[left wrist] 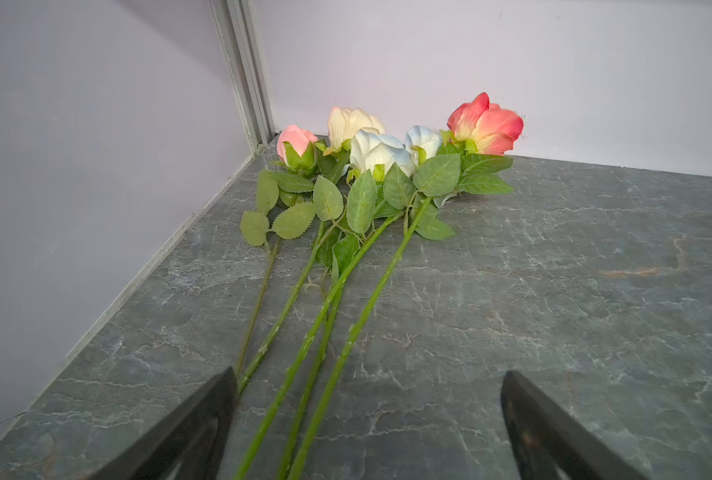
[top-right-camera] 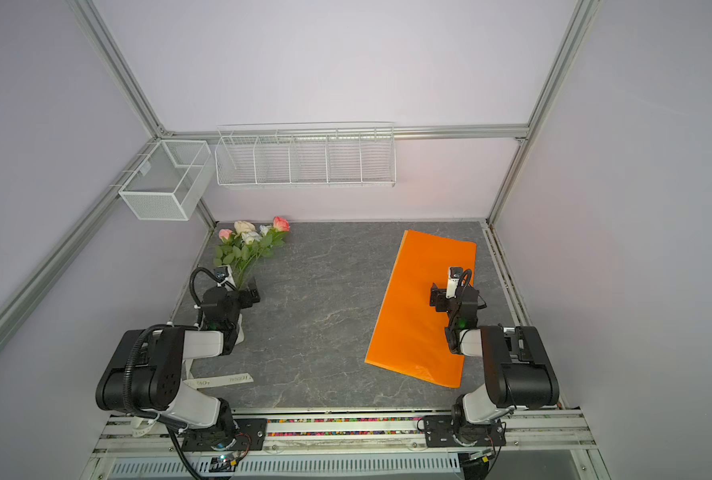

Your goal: Tie the bouquet of fake flowers

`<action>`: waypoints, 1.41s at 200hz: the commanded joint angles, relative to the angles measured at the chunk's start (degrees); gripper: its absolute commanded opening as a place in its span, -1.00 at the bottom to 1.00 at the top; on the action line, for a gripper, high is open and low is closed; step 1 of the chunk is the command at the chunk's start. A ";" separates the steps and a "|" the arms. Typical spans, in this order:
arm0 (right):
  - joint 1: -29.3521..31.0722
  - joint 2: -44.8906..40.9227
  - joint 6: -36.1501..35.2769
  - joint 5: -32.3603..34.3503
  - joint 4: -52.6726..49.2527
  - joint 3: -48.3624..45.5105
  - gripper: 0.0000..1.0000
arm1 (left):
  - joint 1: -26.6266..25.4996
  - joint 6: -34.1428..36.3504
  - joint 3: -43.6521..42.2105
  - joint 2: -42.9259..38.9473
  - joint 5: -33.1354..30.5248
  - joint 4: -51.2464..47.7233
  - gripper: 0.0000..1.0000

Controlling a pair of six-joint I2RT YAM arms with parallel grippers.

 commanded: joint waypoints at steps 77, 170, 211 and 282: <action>-0.62 0.03 -0.79 -1.14 0.32 0.44 0.77 | -0.15 -0.08 0.25 0.28 0.63 1.09 0.99; -0.32 -0.88 -1.00 -0.27 -0.80 0.52 0.76 | -0.20 -0.37 -2.01 -0.43 0.48 4.84 0.99; -0.05 -8.47 0.54 1.89 -11.90 2.99 0.76 | -0.15 -1.16 -2.35 -7.67 -0.96 -0.52 0.99; -1.06 -6.61 22.30 -11.32 -69.36 29.62 0.77 | -0.06 -28.13 18.25 -21.38 -5.56 -62.24 0.99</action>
